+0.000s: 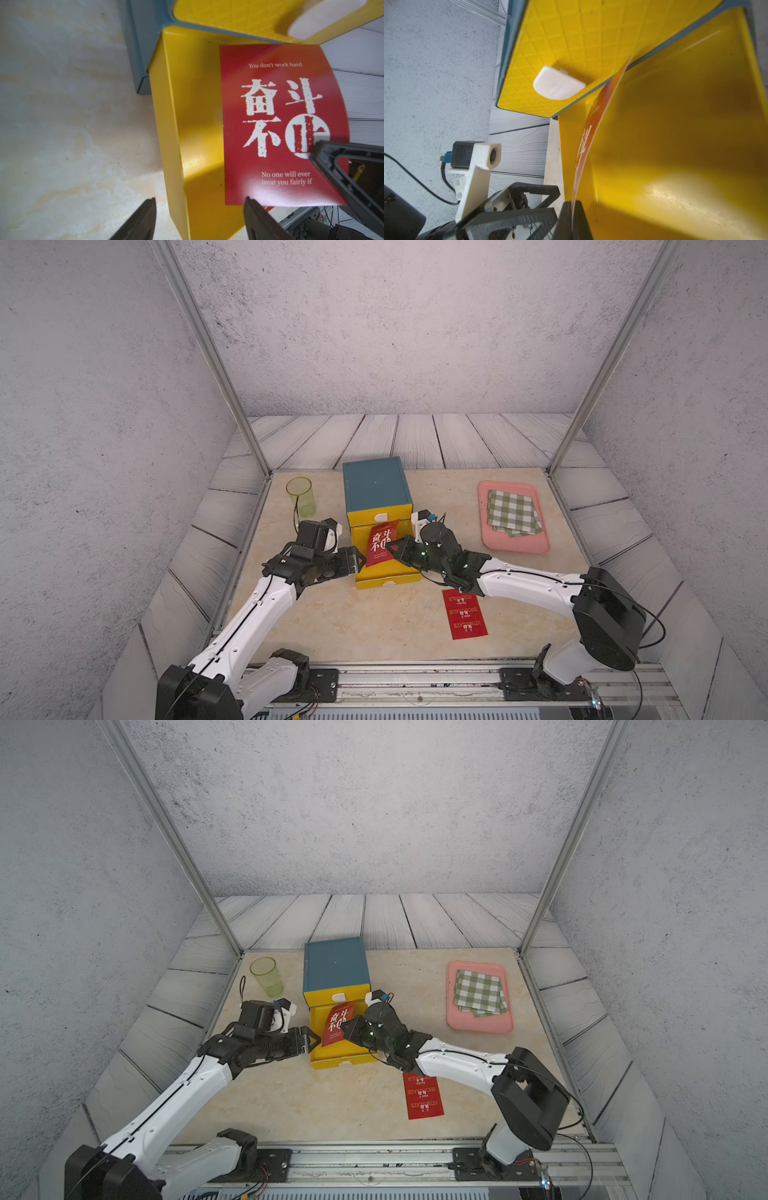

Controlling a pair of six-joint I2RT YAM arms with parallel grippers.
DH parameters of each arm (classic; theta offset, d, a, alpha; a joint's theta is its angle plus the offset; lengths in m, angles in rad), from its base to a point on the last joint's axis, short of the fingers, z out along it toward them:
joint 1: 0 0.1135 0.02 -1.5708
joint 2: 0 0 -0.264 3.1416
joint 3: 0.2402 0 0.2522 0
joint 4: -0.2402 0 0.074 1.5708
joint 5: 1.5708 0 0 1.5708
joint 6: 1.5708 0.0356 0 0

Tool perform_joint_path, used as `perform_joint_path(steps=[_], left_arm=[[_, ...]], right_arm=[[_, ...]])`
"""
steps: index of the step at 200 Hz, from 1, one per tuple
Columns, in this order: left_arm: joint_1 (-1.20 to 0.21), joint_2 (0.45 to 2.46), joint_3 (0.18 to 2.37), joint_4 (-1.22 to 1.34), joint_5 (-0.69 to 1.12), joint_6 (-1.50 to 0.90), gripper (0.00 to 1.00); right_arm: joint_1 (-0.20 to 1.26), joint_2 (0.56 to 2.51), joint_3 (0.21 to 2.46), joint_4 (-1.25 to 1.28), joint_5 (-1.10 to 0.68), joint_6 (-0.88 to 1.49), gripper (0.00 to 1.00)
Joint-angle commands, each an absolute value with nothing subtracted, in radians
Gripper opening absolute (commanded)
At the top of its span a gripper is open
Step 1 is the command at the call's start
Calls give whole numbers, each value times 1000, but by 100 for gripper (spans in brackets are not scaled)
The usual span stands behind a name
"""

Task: Take the postcards out of the drawer
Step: Pick up the postcard from the drawer.

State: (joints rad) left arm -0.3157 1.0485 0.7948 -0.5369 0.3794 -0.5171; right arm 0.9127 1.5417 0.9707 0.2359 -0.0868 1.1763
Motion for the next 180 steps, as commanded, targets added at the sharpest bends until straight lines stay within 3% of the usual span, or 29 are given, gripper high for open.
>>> perform_joint_path(steps=[1,87,180], left_arm=[[-319,1022,832,-561,352,-511,74],[-319,1011,929,-593,363,-496,74],[-319,1192,1183,-523,415,-448,75]], right_arm=[[908,1464,959,185,-116,1173,0],[907,1171,849,-28,-79,1138,0],[905,684,654,-538,96,1204,0]])
